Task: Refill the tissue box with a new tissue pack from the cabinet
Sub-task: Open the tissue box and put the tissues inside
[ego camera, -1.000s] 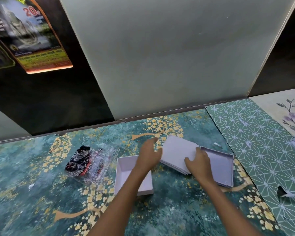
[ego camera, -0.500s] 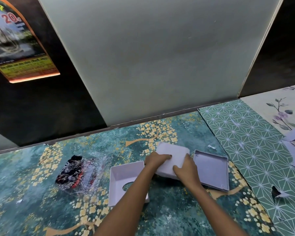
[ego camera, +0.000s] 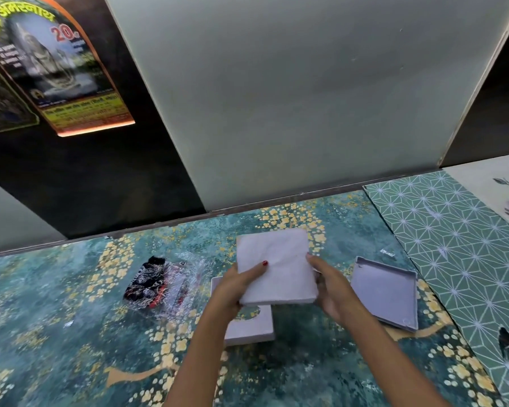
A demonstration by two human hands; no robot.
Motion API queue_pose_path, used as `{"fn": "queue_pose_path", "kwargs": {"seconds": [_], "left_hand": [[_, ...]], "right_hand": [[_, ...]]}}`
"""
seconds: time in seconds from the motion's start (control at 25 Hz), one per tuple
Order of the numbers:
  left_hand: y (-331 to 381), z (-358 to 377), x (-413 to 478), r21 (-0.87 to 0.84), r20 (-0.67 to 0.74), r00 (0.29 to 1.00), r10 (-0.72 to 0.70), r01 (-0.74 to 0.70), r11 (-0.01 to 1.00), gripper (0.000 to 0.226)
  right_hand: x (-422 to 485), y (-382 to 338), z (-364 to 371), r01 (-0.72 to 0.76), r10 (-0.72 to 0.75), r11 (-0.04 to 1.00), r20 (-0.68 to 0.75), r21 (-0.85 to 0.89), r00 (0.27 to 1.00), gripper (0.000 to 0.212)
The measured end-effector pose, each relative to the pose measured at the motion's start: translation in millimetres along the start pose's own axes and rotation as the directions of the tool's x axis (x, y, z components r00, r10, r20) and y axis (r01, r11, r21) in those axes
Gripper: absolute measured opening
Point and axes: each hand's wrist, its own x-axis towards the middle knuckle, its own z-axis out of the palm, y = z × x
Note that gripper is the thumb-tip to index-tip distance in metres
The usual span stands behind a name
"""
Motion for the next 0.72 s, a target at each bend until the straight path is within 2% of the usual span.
{"fn": "queue_pose_path", "kwargs": {"seconds": [0.04,0.12,0.24,0.36,0.44,0.56,0.64,0.72], "left_hand": [[-3,-16,-8,-0.009,-0.046,0.999,-0.006,0.005,1.000,0.030],[-11,-44,-17,0.051,-0.201,0.979,-0.032,0.043,0.998,0.034],[-19,-61,-25,0.344,-0.334,0.942,0.029,0.093,0.934,0.034],[-21,-56,-26,0.658,-0.344,0.923,0.175,0.104,0.745,0.044],[-22,-56,-24,0.727,-0.341,0.913,0.225,0.105,0.678,0.048],[-29,-59,-19,0.681,-0.340,0.913,0.226,0.073,0.729,0.063],[-30,-60,-21,0.648,-0.370,0.879,0.300,0.013,0.762,0.066],[-28,-63,-27,0.675,-0.350,0.812,0.467,-0.127,0.727,0.059]], "right_hand": [[-2,4,13,-0.010,0.015,0.997,0.059,-0.078,0.998,0.014],[-2,21,36,0.053,-0.018,0.929,0.098,-0.368,0.995,0.024],[-4,44,54,0.156,-0.102,0.713,0.118,-0.684,0.988,0.031],[-9,49,58,0.191,-0.178,0.622,0.101,-0.760,0.979,0.026],[-11,49,57,0.220,-0.228,0.577,0.103,-0.787,0.968,0.025],[-10,49,53,0.244,-0.250,0.589,0.114,-0.770,0.962,0.031],[-6,48,49,0.225,-0.250,0.587,0.090,-0.778,0.964,0.053],[-3,49,43,0.326,-0.386,0.448,0.149,-0.832,0.910,0.070]]}}
